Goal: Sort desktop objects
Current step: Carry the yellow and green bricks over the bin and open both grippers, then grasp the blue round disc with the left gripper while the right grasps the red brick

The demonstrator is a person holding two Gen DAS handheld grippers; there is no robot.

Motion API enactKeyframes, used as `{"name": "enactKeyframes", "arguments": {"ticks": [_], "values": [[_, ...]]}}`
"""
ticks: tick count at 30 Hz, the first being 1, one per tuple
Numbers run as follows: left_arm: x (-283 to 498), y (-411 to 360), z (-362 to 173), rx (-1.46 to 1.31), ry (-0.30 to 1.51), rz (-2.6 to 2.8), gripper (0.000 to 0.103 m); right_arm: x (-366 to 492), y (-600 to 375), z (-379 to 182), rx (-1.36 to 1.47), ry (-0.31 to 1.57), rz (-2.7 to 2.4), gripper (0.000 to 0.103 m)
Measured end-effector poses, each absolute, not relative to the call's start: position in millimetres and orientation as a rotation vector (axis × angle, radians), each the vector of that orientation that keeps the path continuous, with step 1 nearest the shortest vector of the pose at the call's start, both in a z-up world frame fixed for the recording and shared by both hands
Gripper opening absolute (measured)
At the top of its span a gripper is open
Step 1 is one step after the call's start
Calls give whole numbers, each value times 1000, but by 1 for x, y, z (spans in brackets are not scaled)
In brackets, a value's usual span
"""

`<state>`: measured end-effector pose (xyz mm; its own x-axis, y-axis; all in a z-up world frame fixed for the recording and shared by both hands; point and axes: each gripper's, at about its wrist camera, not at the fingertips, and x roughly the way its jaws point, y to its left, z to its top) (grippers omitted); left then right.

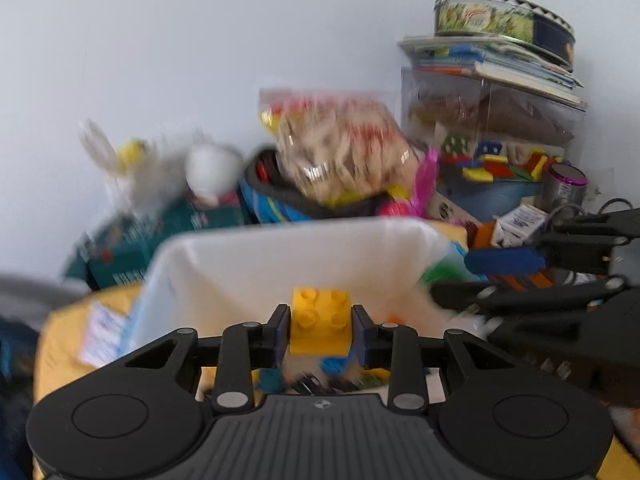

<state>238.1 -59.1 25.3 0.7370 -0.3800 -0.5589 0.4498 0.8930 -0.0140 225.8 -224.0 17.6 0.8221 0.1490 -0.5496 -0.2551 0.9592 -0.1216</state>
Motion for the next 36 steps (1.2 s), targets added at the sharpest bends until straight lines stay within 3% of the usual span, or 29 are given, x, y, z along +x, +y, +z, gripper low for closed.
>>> {"name": "enactKeyframes", "arguments": {"ticks": [3,4,7,9,17,19,25,33,35,36], "values": [[221,-41,26,87,546,-453,64,221,-224,13,-242,543,236,47],[214,-34,27,80,532,-447,67,215,-225,16,-252,520,245,47],[185,-9,29,70,498,-464,67,191,-232,27,-238,456,305,58],[159,2,21,110,479,-438,67,175,-236,30,-223,433,368,72],[77,12,-60,246,651,-390,67,114,-244,-8,-241,490,462,72],[75,8,-78,230,712,-382,59,107,-240,-31,-247,566,458,72],[101,35,-87,25,739,-280,59,90,-236,-61,-192,684,465,70],[97,16,-105,154,749,-304,56,91,-245,-62,-163,687,435,71],[101,14,-113,148,782,-311,42,96,-245,-64,-167,691,439,71],[100,16,-113,129,771,-317,42,99,-244,-66,-185,687,446,71]]}}
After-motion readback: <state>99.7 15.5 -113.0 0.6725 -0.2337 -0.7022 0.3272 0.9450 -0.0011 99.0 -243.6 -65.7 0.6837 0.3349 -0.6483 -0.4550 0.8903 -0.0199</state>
